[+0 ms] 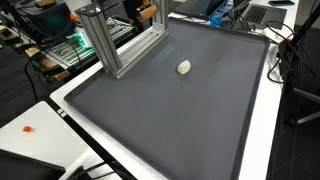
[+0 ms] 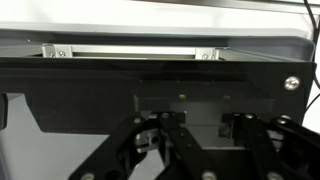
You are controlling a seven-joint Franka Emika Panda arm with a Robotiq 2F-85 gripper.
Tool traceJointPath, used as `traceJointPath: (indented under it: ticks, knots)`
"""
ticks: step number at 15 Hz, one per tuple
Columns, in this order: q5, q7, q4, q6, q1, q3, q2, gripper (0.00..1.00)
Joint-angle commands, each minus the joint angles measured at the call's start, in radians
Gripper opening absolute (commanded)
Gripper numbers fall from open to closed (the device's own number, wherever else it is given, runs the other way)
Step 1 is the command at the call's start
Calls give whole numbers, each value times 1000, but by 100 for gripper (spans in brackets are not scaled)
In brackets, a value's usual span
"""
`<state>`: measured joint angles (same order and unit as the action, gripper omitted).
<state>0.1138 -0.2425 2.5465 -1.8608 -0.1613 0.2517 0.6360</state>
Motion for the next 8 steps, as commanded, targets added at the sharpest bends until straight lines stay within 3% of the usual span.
traceJointPath:
  ticks: [1,8]
  knots:
    - [-25,17,-20,53,1,-14,3,22]
    - [-52,45,-91,54,13,-29,-18,22]
